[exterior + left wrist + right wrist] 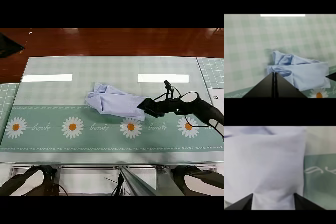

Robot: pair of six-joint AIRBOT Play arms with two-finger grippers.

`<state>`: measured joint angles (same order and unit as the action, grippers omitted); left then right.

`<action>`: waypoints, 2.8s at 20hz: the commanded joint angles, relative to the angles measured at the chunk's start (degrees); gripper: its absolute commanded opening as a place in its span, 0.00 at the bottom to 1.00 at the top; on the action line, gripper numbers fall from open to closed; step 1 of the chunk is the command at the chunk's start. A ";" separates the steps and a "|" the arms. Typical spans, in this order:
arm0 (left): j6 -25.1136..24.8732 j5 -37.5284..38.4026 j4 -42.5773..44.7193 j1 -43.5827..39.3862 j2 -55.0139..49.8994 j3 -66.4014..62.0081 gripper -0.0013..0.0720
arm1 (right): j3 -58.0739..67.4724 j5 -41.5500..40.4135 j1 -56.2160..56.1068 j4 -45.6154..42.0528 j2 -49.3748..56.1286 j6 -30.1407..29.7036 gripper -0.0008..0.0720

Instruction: Fold the shirts.

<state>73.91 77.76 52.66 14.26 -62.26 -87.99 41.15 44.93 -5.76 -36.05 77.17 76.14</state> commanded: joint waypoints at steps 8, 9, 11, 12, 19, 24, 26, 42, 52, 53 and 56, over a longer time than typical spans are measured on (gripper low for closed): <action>-0.09 -1.64 0.04 0.00 0.00 0.61 0.08 | 8.74 3.37 1.75 -0.02 -5.57 -4.57 0.03; -0.09 -2.23 -0.13 0.00 -0.20 0.61 0.08 | 11.17 4.13 3.30 -2.25 -8.68 -2.60 0.03; -0.09 -2.56 -0.83 0.00 -1.14 0.61 0.08 | 16.11 5.92 6.78 -8.57 -14.32 4.04 0.03; -0.07 -2.56 -1.33 0.00 -1.77 0.61 0.08 | 18.82 7.78 9.05 -12.61 -17.14 7.74 0.03; -0.11 -3.78 -2.12 -5.14 -9.42 0.61 0.08 | 32.46 37.03 32.20 -34.38 -28.68 16.28 0.03; -0.15 -4.22 -2.10 -10.93 -13.27 0.61 0.08 | 32.81 50.51 52.70 -48.33 -33.35 16.81 0.03; -0.15 -5.99 -2.12 -12.46 -13.92 0.61 0.08 | 32.76 54.34 59.19 -53.70 -33.97 16.48 0.03; -0.37 -18.86 -2.10 -13.92 -14.19 0.59 0.08 | 32.76 61.20 73.44 -64.37 -35.98 14.14 0.50; 0.92 -4.02 1.33 -7.02 -10.10 -0.13 0.47 | 32.76 38.75 67.17 -8.50 -31.85 0.17 0.32; 1.92 -4.17 5.90 -7.23 -9.05 -0.11 0.47 | 32.76 38.84 62.62 -6.03 -30.08 -0.07 0.32; 3.87 -0.68 21.64 -12.31 -8.33 -0.11 0.47 | 32.76 37.66 41.57 -12.31 -24.44 -0.26 0.32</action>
<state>75.59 73.17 61.08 4.47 -71.72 -88.07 73.87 85.80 50.33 -52.07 48.38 77.67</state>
